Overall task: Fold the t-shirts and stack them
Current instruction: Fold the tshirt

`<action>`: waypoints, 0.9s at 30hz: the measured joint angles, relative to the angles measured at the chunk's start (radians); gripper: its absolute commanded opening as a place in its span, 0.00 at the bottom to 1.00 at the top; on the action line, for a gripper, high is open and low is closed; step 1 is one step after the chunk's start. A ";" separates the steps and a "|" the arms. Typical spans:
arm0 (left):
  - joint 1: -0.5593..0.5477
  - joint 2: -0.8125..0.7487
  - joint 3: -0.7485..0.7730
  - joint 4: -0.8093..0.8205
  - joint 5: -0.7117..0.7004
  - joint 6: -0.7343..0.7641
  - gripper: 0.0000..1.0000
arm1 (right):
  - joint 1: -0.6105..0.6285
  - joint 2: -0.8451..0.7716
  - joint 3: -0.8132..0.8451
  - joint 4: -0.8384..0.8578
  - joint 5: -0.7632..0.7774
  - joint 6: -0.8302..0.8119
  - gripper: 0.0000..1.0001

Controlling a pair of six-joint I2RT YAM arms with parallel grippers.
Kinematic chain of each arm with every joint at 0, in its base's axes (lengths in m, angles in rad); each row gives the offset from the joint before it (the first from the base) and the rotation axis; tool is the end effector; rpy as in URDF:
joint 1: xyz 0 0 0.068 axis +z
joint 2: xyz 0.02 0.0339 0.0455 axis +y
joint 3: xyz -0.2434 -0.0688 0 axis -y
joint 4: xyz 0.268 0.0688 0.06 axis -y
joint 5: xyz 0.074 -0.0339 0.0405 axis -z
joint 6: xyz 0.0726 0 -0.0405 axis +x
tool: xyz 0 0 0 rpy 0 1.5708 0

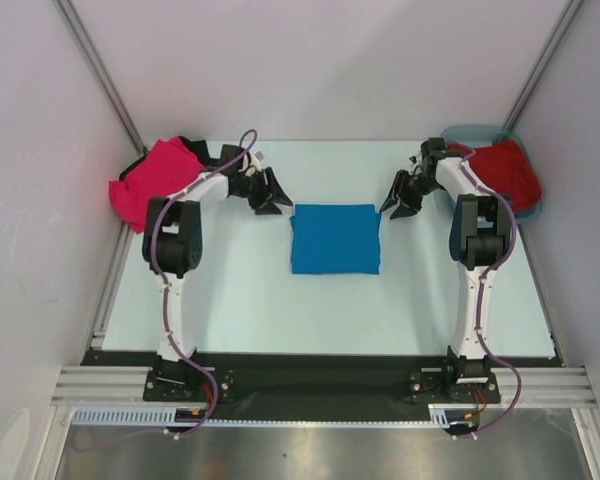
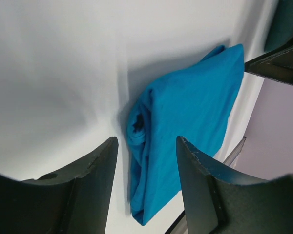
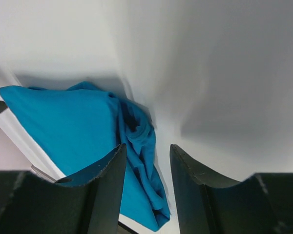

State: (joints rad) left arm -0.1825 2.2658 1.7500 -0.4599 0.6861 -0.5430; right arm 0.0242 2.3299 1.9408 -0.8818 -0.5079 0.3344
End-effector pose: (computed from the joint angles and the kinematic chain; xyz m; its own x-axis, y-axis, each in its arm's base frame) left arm 0.4947 -0.1381 0.1127 -0.9502 -0.2312 -0.2089 -0.0015 0.6739 -0.7388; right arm 0.4979 0.0474 0.1126 -0.9563 0.2637 -0.1266 0.1578 0.8294 0.5359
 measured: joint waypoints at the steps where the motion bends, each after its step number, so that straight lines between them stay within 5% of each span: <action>1: 0.000 -0.018 -0.050 0.026 0.003 -0.006 0.57 | 0.000 0.000 -0.009 0.003 0.000 0.000 0.47; 8: -0.002 -0.040 -0.245 0.219 0.070 -0.114 0.57 | 0.005 0.000 -0.082 0.063 -0.043 0.008 0.47; 27: -0.046 0.062 -0.195 0.669 0.219 -0.436 0.55 | 0.035 0.024 -0.137 0.213 -0.243 0.075 0.47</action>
State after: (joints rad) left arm -0.2283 2.3280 1.5547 0.2089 0.9051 -0.9787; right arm 0.0597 2.3543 1.8034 -0.6685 -0.7509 0.4095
